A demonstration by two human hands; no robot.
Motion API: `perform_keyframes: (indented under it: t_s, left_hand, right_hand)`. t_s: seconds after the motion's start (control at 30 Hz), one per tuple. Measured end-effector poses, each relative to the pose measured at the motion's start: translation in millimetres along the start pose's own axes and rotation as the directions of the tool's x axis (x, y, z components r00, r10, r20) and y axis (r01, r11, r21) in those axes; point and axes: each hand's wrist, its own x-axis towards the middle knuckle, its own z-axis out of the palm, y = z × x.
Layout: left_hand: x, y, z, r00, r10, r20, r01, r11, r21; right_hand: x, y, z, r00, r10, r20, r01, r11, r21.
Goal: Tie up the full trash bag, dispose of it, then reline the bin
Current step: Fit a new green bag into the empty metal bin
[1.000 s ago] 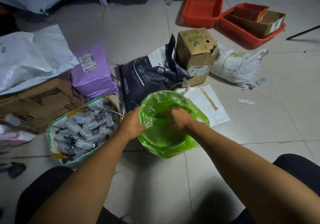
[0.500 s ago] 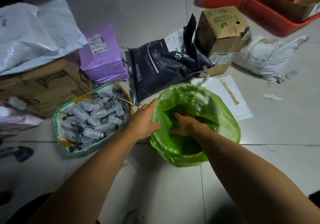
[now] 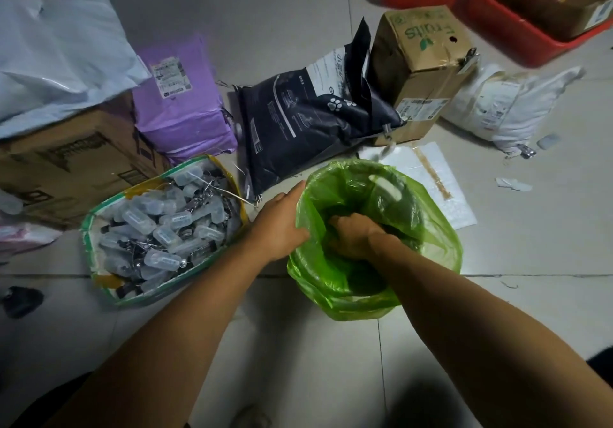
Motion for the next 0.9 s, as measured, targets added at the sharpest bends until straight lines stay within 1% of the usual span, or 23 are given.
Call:
perform_keyframes:
  t_s: [0.03, 0.07, 0.1, 0.17, 0.2, 0.3, 0.43, 0.57, 0.67, 0.7, 0.77, 0.83, 0.9]
  left_hand:
    - [0.4, 1.5, -0.3, 1.000, 0.001, 0.001, 0.000, 1.000, -0.005]
    - [0.6, 2.6, 0.0, 1.000, 0.002, 0.004, -0.002, 1.000, -0.010]
    - [0.3, 3.9, -0.1, 1.000, 0.005, 0.006, -0.005, 1.000, -0.012]
    - [1.2, 3.5, -0.4, 1.000, 0.005, 0.010, -0.005, 1.000, -0.016]
    - [2.6, 2.0, -0.6, 1.000, 0.006, 0.011, -0.006, 1.000, -0.025]
    - [6.3, -0.7, -2.6, 1.000, 0.019, 0.016, -0.018, 0.998, -0.066]
    - [8.3, 1.8, -3.3, 1.000, 0.026, 0.008, -0.026, 0.998, -0.050]
    - [3.5, 3.7, -3.2, 0.999, 0.034, 0.016, -0.033, 0.996, -0.082]
    - [2.8, 8.3, -2.1, 0.999, 0.048, 0.013, -0.046, 0.995, -0.089]
    - [4.2, 8.6, -1.7, 0.999, 0.052, 0.004, -0.051, 0.994, -0.094]
    - [6.9, 7.6, -0.2, 0.999, 0.050, -0.008, -0.050, 0.995, -0.088]
    - [9.1, 6.3, 2.2, 0.999, 0.032, -0.008, -0.032, 0.997, -0.072]
    - [9.3, 5.8, 3.4, 1.000, 0.008, -0.009, -0.009, 0.998, -0.058]
  right_hand:
    - [-3.2, -2.3, -4.2, 0.999, -0.038, -0.037, 0.036, 0.999, -0.036]
    - [-3.4, -2.9, -5.4, 0.997, -0.063, -0.044, 0.060, 0.996, -0.063]
    - [-3.0, -2.0, -6.0, 0.997, -0.079, -0.013, 0.078, 0.994, -0.077]
    - [2.1, 3.2, -1.1, 0.992, -0.055, 0.115, 0.067, 0.993, -0.100]
    - [5.6, 7.5, 3.2, 0.987, -0.039, 0.156, 0.058, 0.991, -0.120]
    - [15.5, 18.5, 16.3, 0.985, -0.016, 0.169, 0.045, 0.985, -0.168]
    - [22.5, 21.5, 24.4, 0.974, -0.003, 0.228, 0.062, 0.966, -0.252]
    - [29.9, 20.9, 33.8, 0.953, 0.066, 0.295, 0.010, 0.968, -0.251]
    - [28.9, 20.0, 36.1, 0.942, 0.108, 0.318, -0.030, 0.970, -0.241]
    - [27.8, 20.3, 35.4, 0.951, 0.084, 0.299, -0.018, 0.976, -0.217]
    - [24.2, 18.7, 28.3, 0.959, 0.019, 0.283, 0.047, 0.974, -0.224]
    - [26.8, 17.4, 23.0, 0.959, -0.012, 0.283, 0.054, 0.989, -0.140]
    - [11.9, 15.4, 9.9, 0.967, -0.007, 0.254, 0.032, 0.995, -0.092]
